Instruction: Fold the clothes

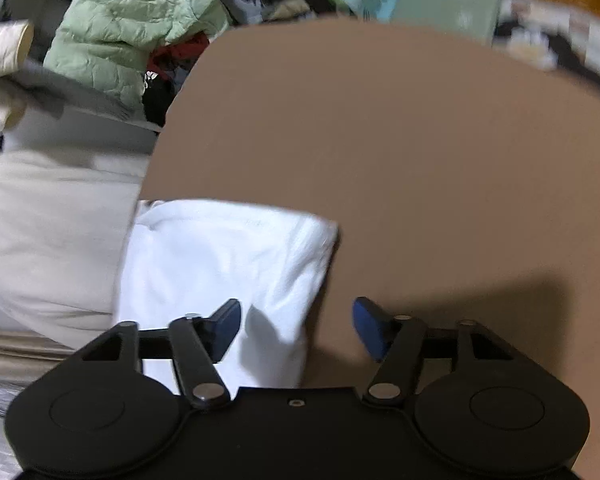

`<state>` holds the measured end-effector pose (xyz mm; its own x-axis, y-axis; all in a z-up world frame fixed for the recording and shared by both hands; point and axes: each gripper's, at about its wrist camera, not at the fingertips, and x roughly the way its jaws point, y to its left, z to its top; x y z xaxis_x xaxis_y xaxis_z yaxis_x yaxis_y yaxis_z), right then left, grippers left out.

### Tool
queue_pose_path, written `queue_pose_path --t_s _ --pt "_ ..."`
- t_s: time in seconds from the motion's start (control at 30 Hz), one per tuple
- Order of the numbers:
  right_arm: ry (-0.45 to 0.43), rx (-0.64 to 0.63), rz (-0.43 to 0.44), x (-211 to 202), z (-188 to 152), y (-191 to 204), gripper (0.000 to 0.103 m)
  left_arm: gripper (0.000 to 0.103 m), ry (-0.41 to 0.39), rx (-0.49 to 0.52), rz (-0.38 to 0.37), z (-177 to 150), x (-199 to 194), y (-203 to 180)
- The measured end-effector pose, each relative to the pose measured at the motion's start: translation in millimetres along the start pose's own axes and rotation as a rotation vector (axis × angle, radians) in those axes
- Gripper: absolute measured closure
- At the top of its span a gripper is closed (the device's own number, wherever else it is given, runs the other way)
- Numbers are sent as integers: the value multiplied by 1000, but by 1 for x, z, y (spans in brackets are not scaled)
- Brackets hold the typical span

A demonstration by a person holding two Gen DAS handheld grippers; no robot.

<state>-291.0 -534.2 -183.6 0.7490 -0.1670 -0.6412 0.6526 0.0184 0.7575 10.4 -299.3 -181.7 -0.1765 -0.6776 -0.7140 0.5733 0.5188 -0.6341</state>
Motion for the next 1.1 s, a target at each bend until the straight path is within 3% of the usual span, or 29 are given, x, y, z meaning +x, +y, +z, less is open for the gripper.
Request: queue_pose_path --t_s 0.13,0.2,0.23,0.27,0.3,0.37,0.43,0.5,0.6,0.67,0.8,0.87,1.03,1.1 --pt "70 -15 20 18 -7 10 33 21 -36 -75 -60 3 6 3" --pt "75 -32 15 28 -3 17 33 29 -60 -114 -110 4 8 6" --pt "78 -43 12 34 -1 20 34 43 -57 -116 -130 3 10 6" --pt "71 -58 12 37 1 23 68 91 -54 -118 -150 3 12 7" --pt "40 -79 17 32 2 28 91 99 -52 -107 -149 2 12 4" --pt "-30 -138 39 18 2 38 90 99 -69 -84 -158 -2 3 -9" --pt "-144 -294 89 -25 -15 57 92 99 -85 -54 -186 -5 -19 -26" --pt "-183 -344 41 -40 -25 68 91 99 -66 -34 -186 -12 -33 -36" --pt "-111 -335 -145 -19 -19 66 91 99 -3 -76 -133 -18 -18 -25" --pt "-77 -259 -164 -15 -13 47 91 98 32 -134 -105 -25 0 -11" --pt "-65 -185 -95 -16 -4 36 89 93 36 -184 -130 -35 9 2" --pt "-61 -147 -67 -16 -2 31 85 87 36 -170 -137 -36 5 3" --pt "-32 -63 25 -21 -8 14 82 87 0 -130 -251 -33 5 -3" --pt "-18 -47 36 -21 -9 8 79 86 5 -118 -243 -30 12 -7"
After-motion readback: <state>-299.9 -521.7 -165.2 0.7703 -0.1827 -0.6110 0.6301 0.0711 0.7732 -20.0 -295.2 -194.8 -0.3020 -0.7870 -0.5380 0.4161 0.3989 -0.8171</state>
